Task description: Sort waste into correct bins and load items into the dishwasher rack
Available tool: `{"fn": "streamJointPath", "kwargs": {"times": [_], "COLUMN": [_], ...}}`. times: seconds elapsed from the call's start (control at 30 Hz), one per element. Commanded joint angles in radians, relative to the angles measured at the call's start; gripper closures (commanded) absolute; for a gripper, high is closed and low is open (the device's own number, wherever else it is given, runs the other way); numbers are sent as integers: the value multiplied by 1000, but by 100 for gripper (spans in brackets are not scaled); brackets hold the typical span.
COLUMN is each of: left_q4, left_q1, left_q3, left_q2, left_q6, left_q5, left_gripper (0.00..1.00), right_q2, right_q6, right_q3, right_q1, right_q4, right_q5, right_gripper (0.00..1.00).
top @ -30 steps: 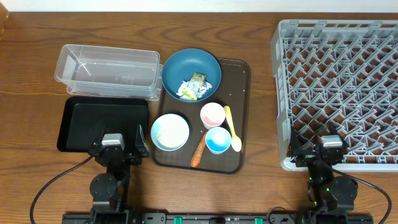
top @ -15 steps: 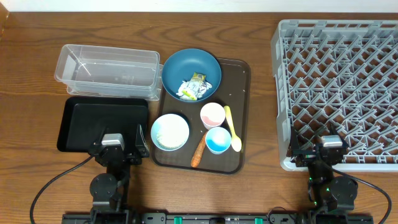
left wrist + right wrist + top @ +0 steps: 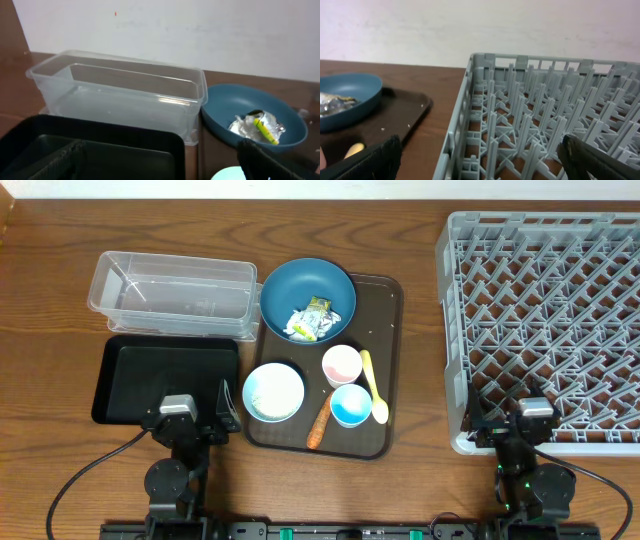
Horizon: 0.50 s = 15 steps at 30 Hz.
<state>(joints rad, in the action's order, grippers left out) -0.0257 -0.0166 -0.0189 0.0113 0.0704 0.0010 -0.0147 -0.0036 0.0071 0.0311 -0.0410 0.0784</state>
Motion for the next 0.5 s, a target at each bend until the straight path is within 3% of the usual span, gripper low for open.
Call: {"fn": "streamJointPath", "kwargs": {"times": [0.0,0.27,0.47], "left_q4": [-46,-48,-51], "left_q1": [4,4,4], "left_q3": [-3,-160,-344], "left_q2": [23,251,544], "left_q6": [74,73,61], "left_q5": [-5,1,68], "left_gripper": [3,3,3], "right_q2": [8,-29,-197], "right_q6": [33,17,-50], "right_q3": [2,74,199], "right_q1": [-12,-12,-12], "right_q4": [34,68,67], "right_q5": [-15,-90,-90], "right_gripper": [1,1,1]}}
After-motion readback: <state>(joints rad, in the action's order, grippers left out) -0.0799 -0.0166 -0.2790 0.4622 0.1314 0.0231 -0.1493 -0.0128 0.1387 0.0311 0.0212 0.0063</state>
